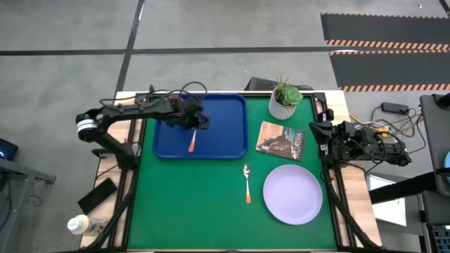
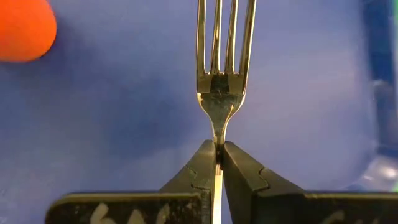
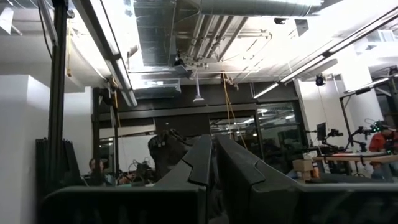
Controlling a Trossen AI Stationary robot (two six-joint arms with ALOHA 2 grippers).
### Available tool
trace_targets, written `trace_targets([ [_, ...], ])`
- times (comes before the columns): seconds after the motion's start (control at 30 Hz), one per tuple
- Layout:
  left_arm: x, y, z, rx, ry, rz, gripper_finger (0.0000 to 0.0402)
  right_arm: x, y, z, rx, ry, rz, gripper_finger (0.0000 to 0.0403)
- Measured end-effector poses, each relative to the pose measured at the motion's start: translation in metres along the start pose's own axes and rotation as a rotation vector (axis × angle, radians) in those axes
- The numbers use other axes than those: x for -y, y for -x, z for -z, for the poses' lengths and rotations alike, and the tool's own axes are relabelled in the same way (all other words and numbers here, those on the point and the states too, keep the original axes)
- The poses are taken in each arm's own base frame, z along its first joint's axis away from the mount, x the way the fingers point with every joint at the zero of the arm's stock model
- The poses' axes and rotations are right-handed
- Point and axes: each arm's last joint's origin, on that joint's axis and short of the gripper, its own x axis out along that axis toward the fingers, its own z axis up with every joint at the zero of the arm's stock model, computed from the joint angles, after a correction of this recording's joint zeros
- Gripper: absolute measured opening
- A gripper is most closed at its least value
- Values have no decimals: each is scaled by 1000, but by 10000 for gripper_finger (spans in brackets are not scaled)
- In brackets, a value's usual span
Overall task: Pick and place plate/cup/fork/spoon on tray
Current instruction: Put the orange fork on the blue tray to the bottom right of the orange cup
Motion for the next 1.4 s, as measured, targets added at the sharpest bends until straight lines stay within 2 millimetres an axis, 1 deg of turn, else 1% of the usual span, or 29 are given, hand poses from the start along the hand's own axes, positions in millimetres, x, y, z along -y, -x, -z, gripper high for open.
trace_targets([
  [0.13, -5, -9, 4, -63, 42, -72, 4, 0, 0, 0, 0, 6, 0, 18],
  [0.2, -5, -13, 3, -36, 75, -102, 4, 0, 0, 0, 1, 4, 0, 18],
  [0.33, -1, -21, -1, 15, 107, -81, 4, 0, 0, 0, 1, 3, 0, 18],
  [0.47, 1, -24, -5, 33, 116, -75, 4, 0, 0, 0, 1, 3, 0, 18],
  [0.63, -3, -30, -6, 36, 140, -104, 4, 0, 0, 0, 2, 3, 0, 18],
  [0.93, -9, -31, -13, 96, 166, -149, 4, 0, -1, -4, -36, 7, -1, 18],
  [1.07, -10, -32, -12, 110, 159, -166, 4, 0, -2, -4, -40, 7, -1, 18],
  [1.4, -16, -37, -6, 82, 137, -198, 4, 0, -2, -4, -37, 9, -1, 18],
])
